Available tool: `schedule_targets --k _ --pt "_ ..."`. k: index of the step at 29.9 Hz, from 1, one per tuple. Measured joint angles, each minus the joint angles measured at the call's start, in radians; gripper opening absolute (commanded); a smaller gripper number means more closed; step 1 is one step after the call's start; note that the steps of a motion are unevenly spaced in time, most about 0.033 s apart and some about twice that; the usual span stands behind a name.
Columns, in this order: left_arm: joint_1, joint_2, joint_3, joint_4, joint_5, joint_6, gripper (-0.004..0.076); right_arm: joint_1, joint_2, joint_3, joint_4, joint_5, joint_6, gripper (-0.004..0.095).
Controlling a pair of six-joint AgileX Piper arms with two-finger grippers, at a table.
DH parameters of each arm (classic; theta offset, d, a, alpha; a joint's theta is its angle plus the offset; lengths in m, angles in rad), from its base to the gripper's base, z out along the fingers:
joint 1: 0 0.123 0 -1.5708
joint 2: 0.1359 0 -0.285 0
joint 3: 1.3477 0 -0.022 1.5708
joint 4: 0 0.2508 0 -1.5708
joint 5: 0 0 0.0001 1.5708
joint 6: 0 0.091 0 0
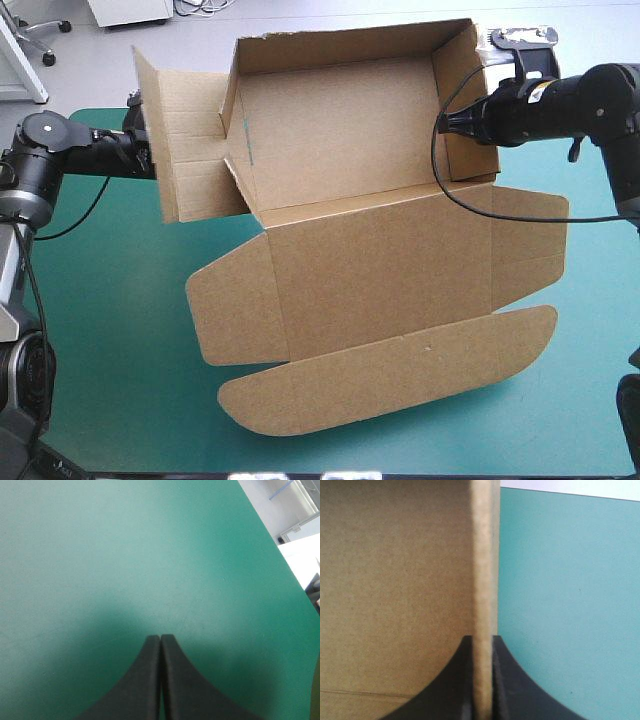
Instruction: Fold the box
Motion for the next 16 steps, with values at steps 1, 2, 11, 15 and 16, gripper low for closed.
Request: schedule_targets --k 1,2,11,15,16 --pt "0.0 0.0 0.0 -0.002 0.0 0.0 -0.0015 0.0 0.007 0.0 0.001 0.0 0.001 -0.0022" --pt "0.0 0.0 0.0 -0.003 0.0 0.0 -0.0015 0.0 0.017 0.0 0.004 -0.001 0.002 -0.0022" --pt "-0.002 0.0 0.009 -0.022 0.0 0.0 -0.0015 0.0 0.102 0.0 0.021 -0.005 0.005 -0.0022" --pt "-0.016 0.0 0.069 -0.043 0.0 0.014 -0.0015 0.0 0.138 0.0 0.021 -0.009 0.005 -0.0022" --pt "-0.019 0.0 0.086 -0.05 0.0 0.022 -0.0015 0.0 0.145 0.0 0.021 -0.009 0.005 -0.0022"
